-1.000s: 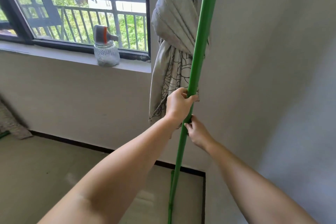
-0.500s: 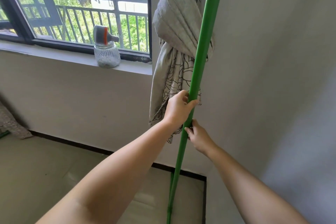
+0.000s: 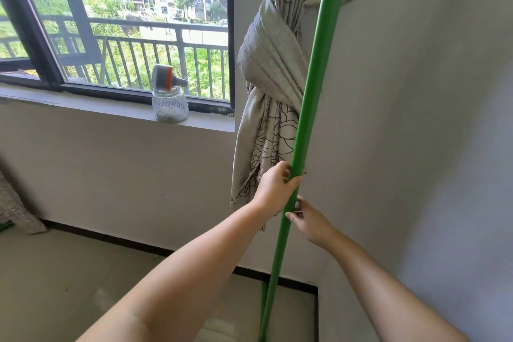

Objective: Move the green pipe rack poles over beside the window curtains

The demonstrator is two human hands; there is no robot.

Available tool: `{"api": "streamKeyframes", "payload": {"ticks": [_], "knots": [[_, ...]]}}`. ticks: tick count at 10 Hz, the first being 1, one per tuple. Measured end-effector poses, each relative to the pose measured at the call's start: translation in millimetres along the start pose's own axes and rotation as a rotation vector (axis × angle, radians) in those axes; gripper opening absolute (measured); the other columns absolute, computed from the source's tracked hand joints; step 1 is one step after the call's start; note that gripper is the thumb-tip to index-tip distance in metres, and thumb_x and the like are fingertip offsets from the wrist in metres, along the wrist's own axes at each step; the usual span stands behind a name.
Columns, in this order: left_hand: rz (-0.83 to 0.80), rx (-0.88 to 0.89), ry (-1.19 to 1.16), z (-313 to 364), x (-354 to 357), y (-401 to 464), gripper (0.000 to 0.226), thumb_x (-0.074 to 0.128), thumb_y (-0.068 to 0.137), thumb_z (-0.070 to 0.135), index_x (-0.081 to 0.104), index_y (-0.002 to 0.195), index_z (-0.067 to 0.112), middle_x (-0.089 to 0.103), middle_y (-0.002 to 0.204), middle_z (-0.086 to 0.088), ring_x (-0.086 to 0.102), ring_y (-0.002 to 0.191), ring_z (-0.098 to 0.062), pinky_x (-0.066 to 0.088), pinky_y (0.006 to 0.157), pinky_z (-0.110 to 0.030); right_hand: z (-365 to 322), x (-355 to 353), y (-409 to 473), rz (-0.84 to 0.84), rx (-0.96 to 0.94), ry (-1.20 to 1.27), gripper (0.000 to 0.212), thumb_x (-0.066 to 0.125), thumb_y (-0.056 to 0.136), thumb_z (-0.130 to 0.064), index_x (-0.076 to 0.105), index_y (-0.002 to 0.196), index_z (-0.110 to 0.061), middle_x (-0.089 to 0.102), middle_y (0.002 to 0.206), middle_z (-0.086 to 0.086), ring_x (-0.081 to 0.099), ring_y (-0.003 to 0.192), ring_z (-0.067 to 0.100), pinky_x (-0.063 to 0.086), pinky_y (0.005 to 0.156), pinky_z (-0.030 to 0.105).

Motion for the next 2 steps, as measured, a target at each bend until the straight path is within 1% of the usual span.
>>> {"api": "streamKeyframes", "payload": {"ticks": [1, 2], "knots": [[-0.094, 0.021, -0.005, 1.0, -10.1, -10.7, 0.040, 0.059, 0.085, 0.022, 0.047, 0.123, 0.018, 0.061, 0.114, -0.005, 0.061, 0.099, -0.016, 0.047, 0.075, -0.019, -12.0, -36.9, -5.4, 0.095, -0.045, -0.030, 0.043, 0.054, 0.088, -0.031, 0.040, 0.128, -0.023, 0.054, 0.125, 0.006, 0.051, 0.118, 0.024, 0.041, 0.097, 0.037], [-0.132, -0.018, -0.016, -23.4, -24.2, -49.8, 0.041, 0.055, 0.087, 0.025, 0.044, 0.127, 0.023, 0.059, 0.110, 0.000, 0.059, 0.096, -0.011, 0.049, 0.075, -0.016, -41.2, -94.9, -25.1, 0.296, -0.206, 0.134, 0.015, 0.054, 0.088, -0.024, 0.056, 0.101, -0.031, 0.066, 0.110, -0.001, 0.060, 0.106, 0.023, 0.049, 0.085, 0.030]]}}
Point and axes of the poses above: each hand's wrist, its own y-axis towards the middle knuckle, its own x-axis out of the palm, z = x × y, the point moved 2 cm from there along y, towards the middle knuckle
